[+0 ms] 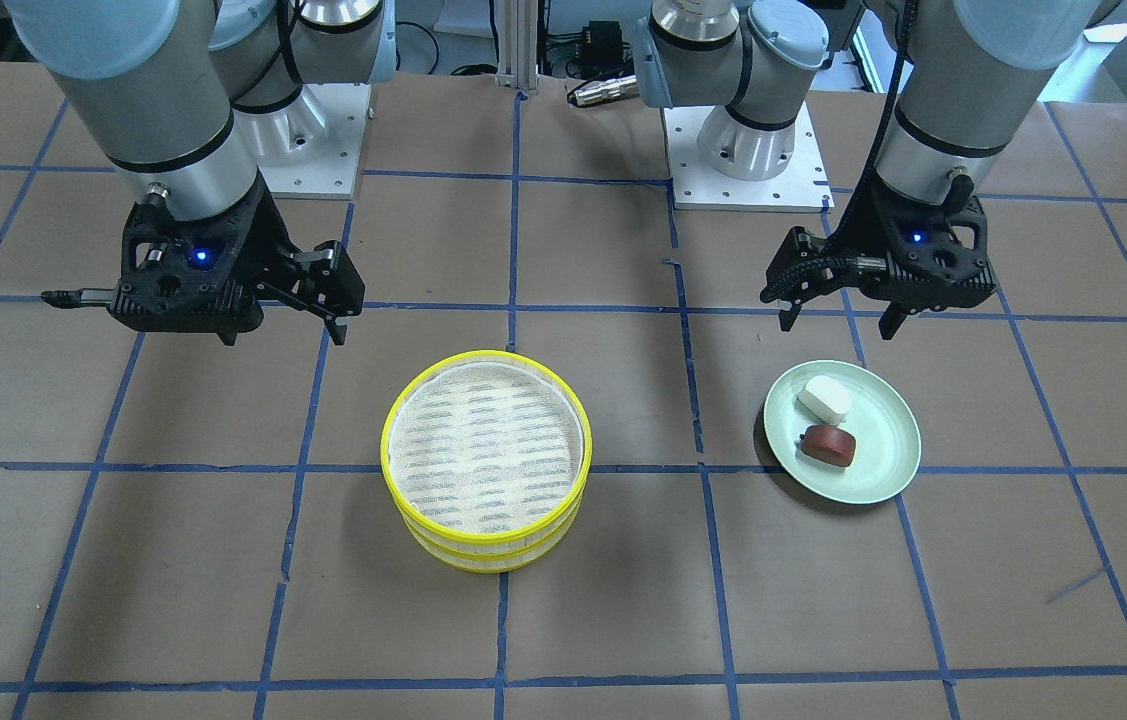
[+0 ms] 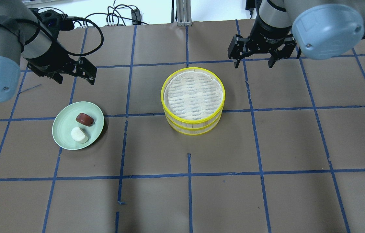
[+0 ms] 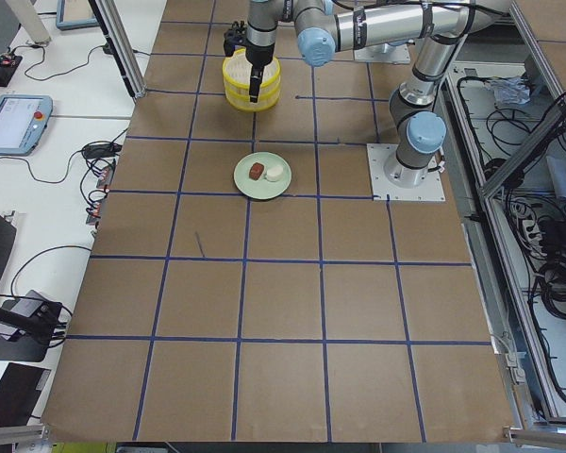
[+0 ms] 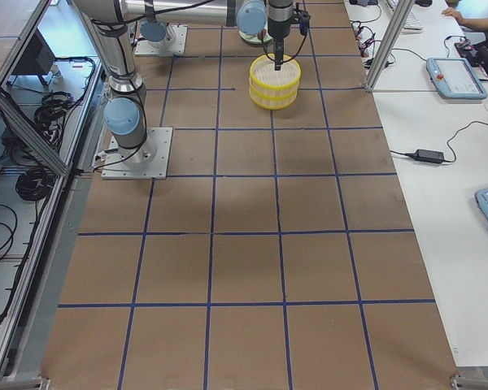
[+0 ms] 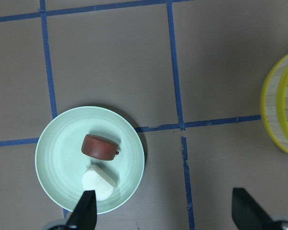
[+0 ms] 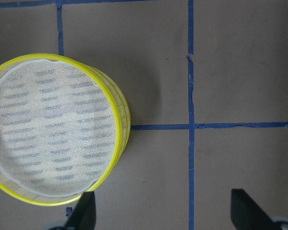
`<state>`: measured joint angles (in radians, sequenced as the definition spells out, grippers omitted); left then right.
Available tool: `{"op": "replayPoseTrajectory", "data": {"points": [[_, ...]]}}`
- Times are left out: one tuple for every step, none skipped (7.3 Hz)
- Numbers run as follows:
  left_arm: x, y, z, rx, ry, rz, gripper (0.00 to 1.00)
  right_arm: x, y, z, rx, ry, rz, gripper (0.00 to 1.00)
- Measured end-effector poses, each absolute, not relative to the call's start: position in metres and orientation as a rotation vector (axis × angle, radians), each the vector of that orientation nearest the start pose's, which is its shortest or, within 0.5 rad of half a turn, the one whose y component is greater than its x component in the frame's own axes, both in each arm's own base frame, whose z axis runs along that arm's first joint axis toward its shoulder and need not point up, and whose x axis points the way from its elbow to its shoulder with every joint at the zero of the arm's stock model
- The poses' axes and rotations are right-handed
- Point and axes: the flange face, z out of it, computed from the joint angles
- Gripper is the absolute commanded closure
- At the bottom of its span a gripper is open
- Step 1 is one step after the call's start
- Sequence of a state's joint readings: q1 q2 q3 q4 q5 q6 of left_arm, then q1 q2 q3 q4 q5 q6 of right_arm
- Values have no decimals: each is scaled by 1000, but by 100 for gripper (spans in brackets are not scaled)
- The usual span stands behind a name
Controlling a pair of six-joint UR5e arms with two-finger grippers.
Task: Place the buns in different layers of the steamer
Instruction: 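Lower the left gripper to the white bun while the right grips the steamer rim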
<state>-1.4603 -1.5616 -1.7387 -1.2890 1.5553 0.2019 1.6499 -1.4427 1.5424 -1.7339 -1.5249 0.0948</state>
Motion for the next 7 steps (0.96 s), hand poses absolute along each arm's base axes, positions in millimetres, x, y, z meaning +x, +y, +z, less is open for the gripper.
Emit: {"op": "replayPoseTrajectory", "data": {"points": [[-79, -506, 438, 146, 3129, -193, 0, 181, -538, 453, 22, 3089, -95, 0], [-79, -506, 436, 153, 3129, -188, 0, 181, -539, 454, 22, 3088, -97, 0], [-77, -506, 433, 189, 3126, -178, 0, 181, -539, 454, 21, 3088, -99, 0], [-71, -505, 427, 246, 3122, -158, 0, 181, -540, 453, 19, 3087, -104, 0], [-60, -504, 412, 260, 3125, -117, 0, 183, -545, 450, 17, 3085, -117, 0], [-46, -503, 385, 239, 3124, -40, 1, 186, -554, 440, 13, 3083, -133, 0], [-34, -500, 353, 216, 3097, 45, 1, 193, -565, 421, 3, 3086, -124, 0]]}}
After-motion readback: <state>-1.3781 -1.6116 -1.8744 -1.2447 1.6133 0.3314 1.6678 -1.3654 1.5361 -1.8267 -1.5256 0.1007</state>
